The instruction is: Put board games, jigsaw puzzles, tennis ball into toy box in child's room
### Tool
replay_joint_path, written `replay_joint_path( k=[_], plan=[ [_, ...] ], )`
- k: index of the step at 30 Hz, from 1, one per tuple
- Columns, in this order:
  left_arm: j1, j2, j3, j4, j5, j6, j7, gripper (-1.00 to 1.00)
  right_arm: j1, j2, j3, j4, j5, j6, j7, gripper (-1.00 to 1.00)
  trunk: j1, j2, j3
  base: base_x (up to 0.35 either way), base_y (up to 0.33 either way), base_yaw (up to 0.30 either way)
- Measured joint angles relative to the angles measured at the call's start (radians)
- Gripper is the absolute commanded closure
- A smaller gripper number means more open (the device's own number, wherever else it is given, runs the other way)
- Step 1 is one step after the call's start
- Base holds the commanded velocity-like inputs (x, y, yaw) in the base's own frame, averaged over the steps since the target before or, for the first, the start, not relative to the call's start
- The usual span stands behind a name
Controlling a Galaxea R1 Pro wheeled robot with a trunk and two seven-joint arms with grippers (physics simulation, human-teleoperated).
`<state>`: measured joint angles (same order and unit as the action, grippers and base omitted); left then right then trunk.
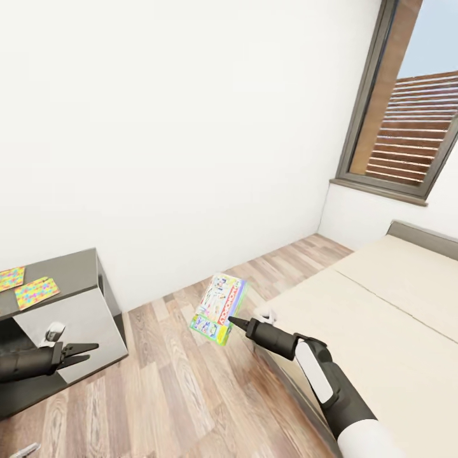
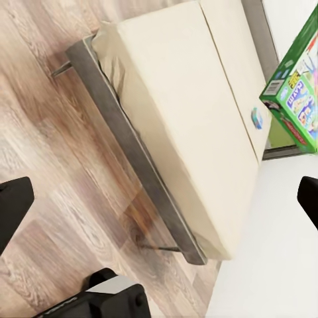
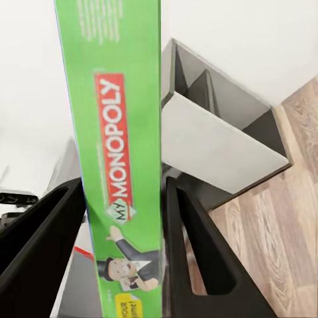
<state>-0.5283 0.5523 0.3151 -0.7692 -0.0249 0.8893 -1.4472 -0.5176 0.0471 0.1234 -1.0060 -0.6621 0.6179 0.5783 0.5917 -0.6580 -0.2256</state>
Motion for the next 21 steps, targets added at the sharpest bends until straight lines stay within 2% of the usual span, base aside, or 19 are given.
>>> replay_joint_path(
  k=[4,9,12,13,15,16,19,21],
  plan=[
    [0.0,0.001,0.0,-0.001,0.0,-0.003,-0.005,-1.0,0.0,-0.013,0.0,-0.001,-0.001,0.0,0.0,1.0,-0.015,0.028,0.013,0.0,0.0,0.291],
    [0.0,0.001,0.0,-0.002,0.004,-0.005,-0.02,-1.0,0.0,-0.016,0.0,-0.002,-0.001,0.0,0.001,1.0,-0.035,0.063,0.028,0.0,0.0,0.291],
    [0.0,0.002,0.0,-0.003,0.005,-0.005,-0.071,-1.0,0.0,-0.017,0.0,-0.003,-0.001,0.0,0.002,1.0,-0.046,0.084,0.038,0.0,0.0,0.292],
    [0.0,0.004,-0.001,-0.004,0.005,-0.006,-0.107,-1.0,0.0,-0.018,0.0,-0.003,-0.001,0.001,0.003,1.0,-0.05,0.091,0.041,0.0,0.0,0.292],
    [0.001,0.014,0.003,-0.007,0.006,-0.007,-0.119,-1.0,0.001,-0.022,0.0,-0.013,-0.004,0.002,0.009,1.0,-0.058,0.105,0.047,0.0,0.0,0.291],
    [0.001,0.026,0.006,-0.01,0.007,-0.007,-0.119,-1.0,0.001,-0.026,0.0,-0.029,-0.007,0.005,0.01,1.0,-0.062,0.112,0.05,0.0,0.0,0.292],
    [0.001,0.089,0.01,-0.016,0.023,-0.007,-0.119,-1.0,0.0,-0.038,-0.002,-0.124,-0.013,0.016,0.013,1.0,-0.073,0.133,0.06,0.0,0.0,0.292],
    [0.003,0.123,0.011,-0.017,0.07,-0.007,-0.119,-1.0,0.011,-0.058,-0.004,-0.203,-0.012,0.029,0.013,1.0,-0.081,0.147,0.066,0.0,0.0,0.292]
  ],
)
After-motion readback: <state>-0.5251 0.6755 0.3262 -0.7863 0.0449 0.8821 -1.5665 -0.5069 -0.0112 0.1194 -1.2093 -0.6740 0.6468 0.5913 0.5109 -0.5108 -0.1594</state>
